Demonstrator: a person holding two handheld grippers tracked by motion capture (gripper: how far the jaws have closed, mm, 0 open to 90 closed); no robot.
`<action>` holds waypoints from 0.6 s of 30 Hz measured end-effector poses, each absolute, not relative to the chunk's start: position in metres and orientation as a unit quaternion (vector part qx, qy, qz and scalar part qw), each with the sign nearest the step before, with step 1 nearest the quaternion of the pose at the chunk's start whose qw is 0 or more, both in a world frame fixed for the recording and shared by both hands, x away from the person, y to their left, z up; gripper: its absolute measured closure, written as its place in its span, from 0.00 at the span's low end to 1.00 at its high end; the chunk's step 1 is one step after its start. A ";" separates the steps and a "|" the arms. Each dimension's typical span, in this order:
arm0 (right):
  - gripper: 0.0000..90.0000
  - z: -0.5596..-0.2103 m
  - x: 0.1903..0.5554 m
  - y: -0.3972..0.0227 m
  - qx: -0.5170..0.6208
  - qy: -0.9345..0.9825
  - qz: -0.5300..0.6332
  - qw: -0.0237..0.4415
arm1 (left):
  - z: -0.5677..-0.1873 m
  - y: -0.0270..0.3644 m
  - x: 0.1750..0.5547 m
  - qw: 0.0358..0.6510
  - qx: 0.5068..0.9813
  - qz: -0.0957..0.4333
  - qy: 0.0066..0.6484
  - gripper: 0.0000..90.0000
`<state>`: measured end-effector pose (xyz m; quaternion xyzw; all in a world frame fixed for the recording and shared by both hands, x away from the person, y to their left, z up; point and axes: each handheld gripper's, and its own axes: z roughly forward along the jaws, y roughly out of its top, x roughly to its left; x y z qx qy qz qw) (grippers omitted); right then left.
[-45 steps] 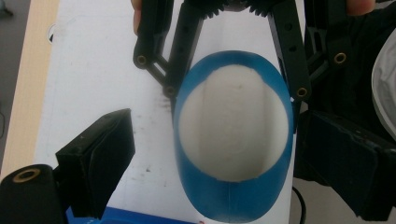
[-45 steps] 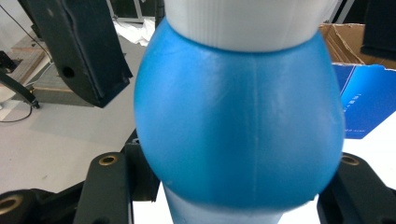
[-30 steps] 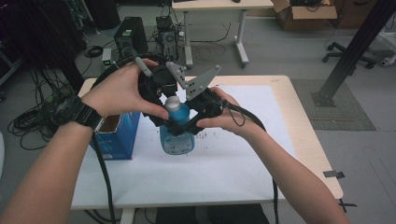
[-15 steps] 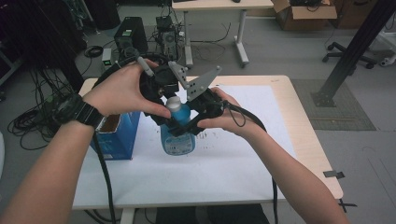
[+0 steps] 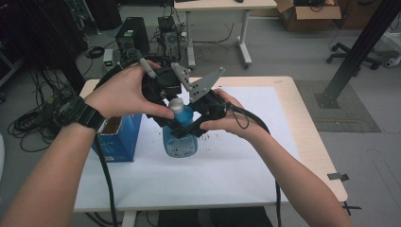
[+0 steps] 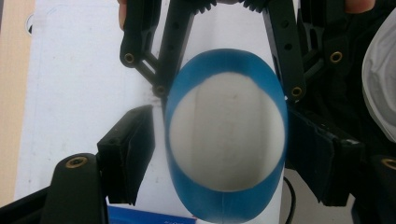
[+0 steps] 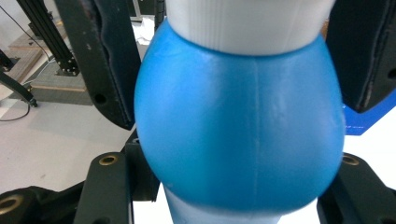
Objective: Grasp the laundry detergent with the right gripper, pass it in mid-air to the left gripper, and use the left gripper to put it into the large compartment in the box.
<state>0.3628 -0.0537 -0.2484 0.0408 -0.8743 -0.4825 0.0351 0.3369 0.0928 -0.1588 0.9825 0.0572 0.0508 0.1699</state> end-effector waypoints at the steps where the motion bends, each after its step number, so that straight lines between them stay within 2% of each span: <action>1: 0.47 -0.248 0.363 -0.054 0.041 -0.874 -0.482 0.035 | -0.159 0.093 0.337 0.170 0.982 0.051 0.057 0.30; 11: 0.47 -0.249 0.363 -0.054 0.041 -0.874 -0.482 0.032 | -0.159 0.091 0.336 0.166 0.983 0.049 0.054 0.34; 18: 0.47 -0.249 0.362 -0.052 0.040 -0.878 -0.476 0.034 | -0.161 0.088 0.336 0.158 0.985 0.050 0.051 0.41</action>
